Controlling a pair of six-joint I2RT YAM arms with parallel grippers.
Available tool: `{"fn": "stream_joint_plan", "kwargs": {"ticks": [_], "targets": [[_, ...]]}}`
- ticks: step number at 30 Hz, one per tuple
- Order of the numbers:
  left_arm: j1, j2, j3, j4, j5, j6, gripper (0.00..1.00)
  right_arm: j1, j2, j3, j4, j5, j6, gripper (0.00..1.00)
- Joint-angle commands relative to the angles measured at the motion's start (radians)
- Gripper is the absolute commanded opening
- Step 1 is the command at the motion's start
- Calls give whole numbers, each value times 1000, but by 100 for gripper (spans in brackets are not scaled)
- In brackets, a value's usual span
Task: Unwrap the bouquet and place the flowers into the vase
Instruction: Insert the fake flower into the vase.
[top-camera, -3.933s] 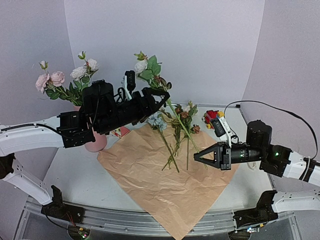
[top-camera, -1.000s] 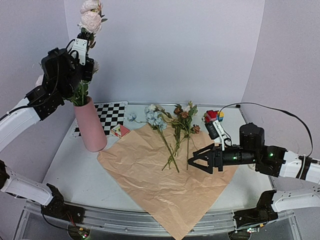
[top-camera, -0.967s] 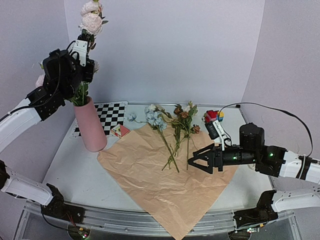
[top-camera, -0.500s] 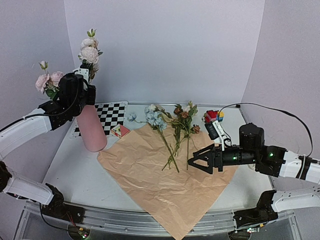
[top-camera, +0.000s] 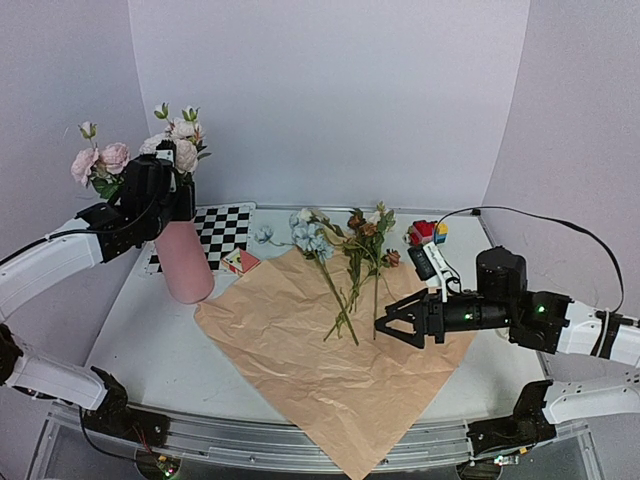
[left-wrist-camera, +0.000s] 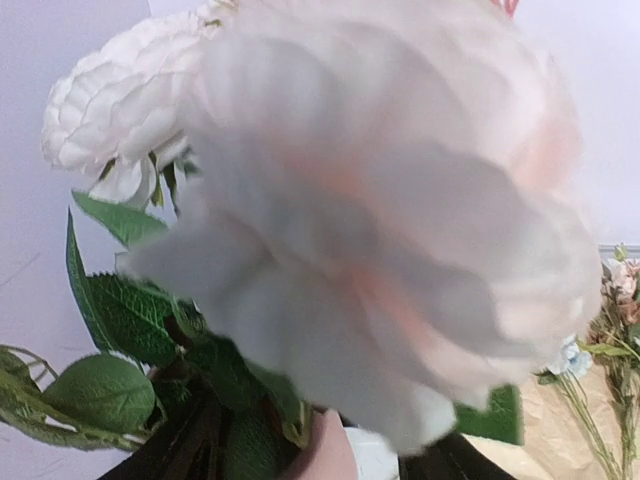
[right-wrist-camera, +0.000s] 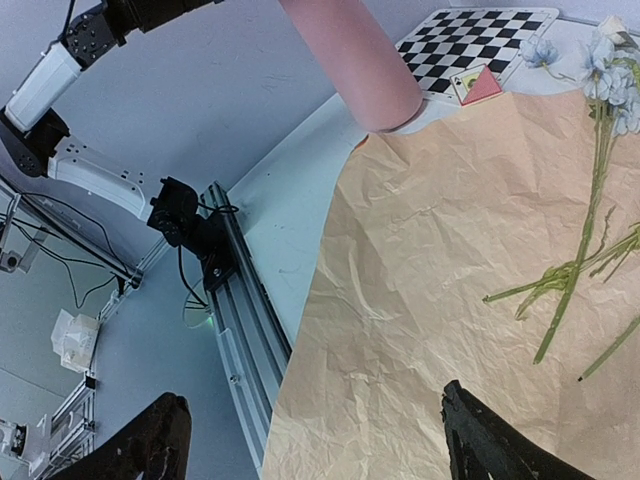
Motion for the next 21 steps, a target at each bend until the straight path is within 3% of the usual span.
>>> {"fn": "stream_joint_plan", "kwargs": {"ticks": [1,11,21], "targets": [[-1,-81,58,-104,113,-111,66,6,13,37,22,-1,-9,88],[-1,-223,51,-237,382,-267,77,5,58,47,15,118,27,88],[-4,-270,-55,-283,676,-503,80,2,119,125,-190,529,59,83]]}}
